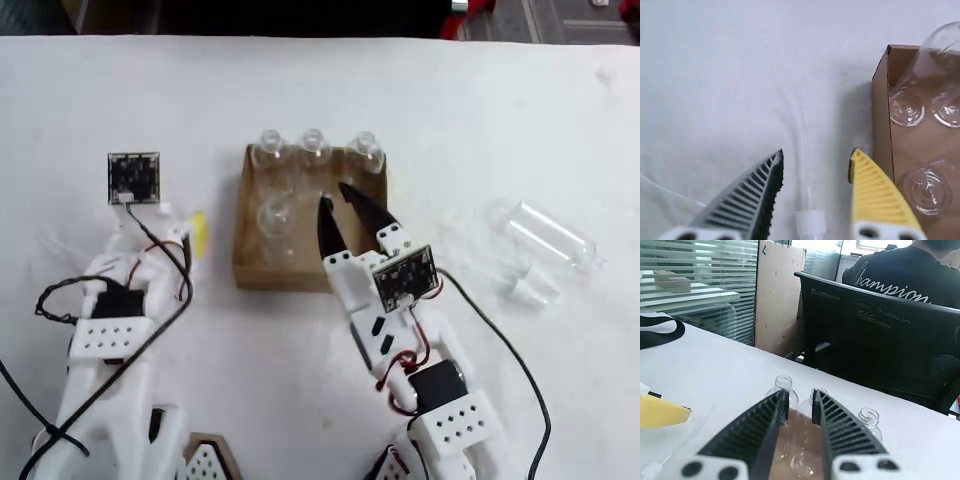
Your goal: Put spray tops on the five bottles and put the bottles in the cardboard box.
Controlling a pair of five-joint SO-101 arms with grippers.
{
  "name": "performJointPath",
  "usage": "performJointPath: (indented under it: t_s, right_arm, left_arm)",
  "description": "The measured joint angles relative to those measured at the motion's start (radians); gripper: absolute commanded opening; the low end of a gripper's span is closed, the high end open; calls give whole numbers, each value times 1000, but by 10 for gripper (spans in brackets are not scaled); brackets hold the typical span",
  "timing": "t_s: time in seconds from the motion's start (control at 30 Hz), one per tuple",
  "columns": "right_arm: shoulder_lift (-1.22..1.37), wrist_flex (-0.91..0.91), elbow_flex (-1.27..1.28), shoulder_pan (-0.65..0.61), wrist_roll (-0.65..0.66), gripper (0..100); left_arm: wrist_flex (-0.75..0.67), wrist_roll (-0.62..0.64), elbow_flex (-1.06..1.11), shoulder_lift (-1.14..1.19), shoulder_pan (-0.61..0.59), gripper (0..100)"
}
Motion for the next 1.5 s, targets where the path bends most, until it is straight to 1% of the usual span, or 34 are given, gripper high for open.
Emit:
performJointPath:
  t_s: [0.07, 0.13, 0.2, 0.3, 0.33, 0.43, 0.6, 1.3, 1.37, 1.43, 1.47, 1.5]
  right_arm:
    - [0, 0, 0, 0, 0, 173]
    - [0, 0, 0, 0, 0, 198]
    - [0, 0, 0, 0, 0, 162]
    - [0, -3, 0, 0, 0, 12]
    - [0, -5, 0, 0, 0, 12]
    - [0, -5, 0, 0, 0, 89]
    - [0, -6, 0, 0, 0, 140]
    - [0, -9, 21, 0, 0, 141]
    - [0, -9, 21, 0, 0, 118]
    - [0, -9, 21, 0, 2, 15]
    - [0, -9, 21, 0, 9, 8]
    - [0, -9, 21, 0, 28, 35]
  left_arm:
    - [0, 0, 0, 0, 0, 203]
    - [0, 0, 0, 0, 0, 203]
    - [0, 0, 0, 0, 0, 203]
    - [0, 0, 0, 0, 0, 203]
    - [0, 0, 0, 0, 0, 203]
    - [0, 0, 0, 0, 0, 203]
    - [0, 0, 0, 0, 0, 203]
    - [0, 0, 0, 0, 0, 203]
    - [0, 0, 0, 0, 0, 203]
    - [0, 0, 0, 0, 0, 203]
    - [0, 0, 0, 0, 0, 203]
    - [0, 0, 0, 0, 0, 203]
